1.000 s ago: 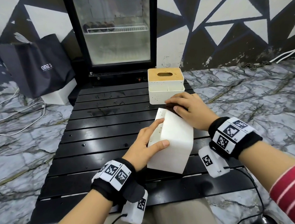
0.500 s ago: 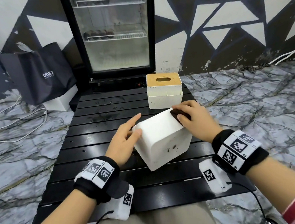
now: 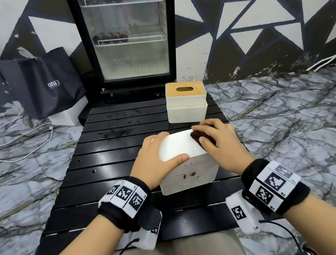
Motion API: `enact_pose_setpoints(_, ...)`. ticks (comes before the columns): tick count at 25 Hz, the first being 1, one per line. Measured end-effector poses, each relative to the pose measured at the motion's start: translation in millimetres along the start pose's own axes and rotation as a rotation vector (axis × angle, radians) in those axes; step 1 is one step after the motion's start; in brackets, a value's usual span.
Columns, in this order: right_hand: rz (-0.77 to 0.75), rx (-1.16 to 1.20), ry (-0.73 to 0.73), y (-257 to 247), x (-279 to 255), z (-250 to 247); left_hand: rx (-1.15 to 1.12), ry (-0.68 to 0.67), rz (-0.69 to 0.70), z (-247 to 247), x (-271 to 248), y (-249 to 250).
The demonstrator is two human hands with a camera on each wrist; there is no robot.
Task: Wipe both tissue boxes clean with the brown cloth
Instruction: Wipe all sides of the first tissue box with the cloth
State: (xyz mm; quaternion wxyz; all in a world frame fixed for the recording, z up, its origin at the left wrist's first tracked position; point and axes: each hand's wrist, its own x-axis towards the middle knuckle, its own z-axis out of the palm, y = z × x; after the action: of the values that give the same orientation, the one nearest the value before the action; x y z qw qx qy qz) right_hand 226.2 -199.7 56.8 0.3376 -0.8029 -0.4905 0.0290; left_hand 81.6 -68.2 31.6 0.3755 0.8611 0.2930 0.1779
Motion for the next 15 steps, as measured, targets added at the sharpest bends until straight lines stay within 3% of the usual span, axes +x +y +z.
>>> enact_pose_setpoints(9, -0.031, 0.065, 0.033, 7.1, -5.4, 6.7, -0.011, -0.022, 0.016, -2.4, 3.3, -4.7)
enact_pose_setpoints(15, 0.018, 0.264, -0.007, 21.9, 13.4, -4.1, -0.053, -0.068, 0.031, -0.7, 2.5, -5.3)
